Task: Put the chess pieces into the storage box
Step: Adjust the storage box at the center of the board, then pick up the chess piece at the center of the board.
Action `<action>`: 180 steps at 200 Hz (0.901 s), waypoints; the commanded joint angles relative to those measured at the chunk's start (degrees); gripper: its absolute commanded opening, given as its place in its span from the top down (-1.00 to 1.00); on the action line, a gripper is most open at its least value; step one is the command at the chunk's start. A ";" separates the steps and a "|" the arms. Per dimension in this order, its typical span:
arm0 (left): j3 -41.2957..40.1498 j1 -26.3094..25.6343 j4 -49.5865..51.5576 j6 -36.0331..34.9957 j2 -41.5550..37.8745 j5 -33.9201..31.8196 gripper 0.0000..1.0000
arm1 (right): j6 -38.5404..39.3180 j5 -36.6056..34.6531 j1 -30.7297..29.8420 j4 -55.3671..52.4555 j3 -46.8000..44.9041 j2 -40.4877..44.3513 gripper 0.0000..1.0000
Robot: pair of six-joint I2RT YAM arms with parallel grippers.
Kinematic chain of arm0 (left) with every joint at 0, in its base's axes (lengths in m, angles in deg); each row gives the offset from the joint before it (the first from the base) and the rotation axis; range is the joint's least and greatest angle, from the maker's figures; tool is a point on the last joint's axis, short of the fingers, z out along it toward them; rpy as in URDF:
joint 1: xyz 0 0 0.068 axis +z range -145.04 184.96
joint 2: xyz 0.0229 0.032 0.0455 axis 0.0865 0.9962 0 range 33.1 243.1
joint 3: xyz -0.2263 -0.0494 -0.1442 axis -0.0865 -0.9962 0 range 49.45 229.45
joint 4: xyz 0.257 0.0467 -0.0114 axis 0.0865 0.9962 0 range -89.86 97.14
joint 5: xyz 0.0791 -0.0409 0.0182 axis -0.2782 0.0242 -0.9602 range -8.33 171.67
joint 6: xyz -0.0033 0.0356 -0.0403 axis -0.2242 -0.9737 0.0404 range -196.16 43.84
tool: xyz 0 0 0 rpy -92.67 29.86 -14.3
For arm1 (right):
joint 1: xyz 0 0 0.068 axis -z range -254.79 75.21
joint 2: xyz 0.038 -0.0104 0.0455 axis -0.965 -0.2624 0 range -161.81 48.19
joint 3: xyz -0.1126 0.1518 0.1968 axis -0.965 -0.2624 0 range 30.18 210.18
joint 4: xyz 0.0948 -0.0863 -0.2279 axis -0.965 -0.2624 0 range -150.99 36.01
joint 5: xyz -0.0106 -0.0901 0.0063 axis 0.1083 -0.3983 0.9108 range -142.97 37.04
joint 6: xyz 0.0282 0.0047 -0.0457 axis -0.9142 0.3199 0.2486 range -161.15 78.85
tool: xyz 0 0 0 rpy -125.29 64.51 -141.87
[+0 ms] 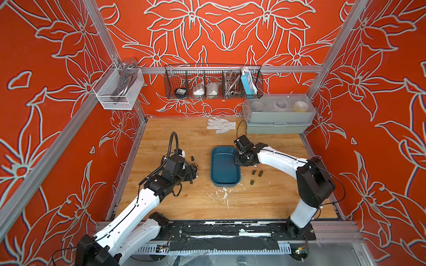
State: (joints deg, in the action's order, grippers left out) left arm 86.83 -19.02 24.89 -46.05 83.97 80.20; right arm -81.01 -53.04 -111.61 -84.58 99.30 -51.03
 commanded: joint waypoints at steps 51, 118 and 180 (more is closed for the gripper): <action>14.94 3.42 1.64 -0.82 11.96 1.35 -0.27 | 3.68 -4.74 -0.78 -2.64 0.86 9.47 0.06; 30.88 11.78 7.35 -4.84 33.80 3.97 -0.01 | 20.72 -1.74 -1.13 20.34 -19.86 31.42 -0.01; 42.77 11.95 14.79 -8.92 51.12 1.77 0.15 | 27.24 4.61 -4.06 31.87 -29.57 34.89 -0.02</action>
State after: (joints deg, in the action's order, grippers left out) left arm 127.27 -7.09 34.88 -52.79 132.42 82.97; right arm -58.04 -50.97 -113.77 -60.21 73.03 -17.98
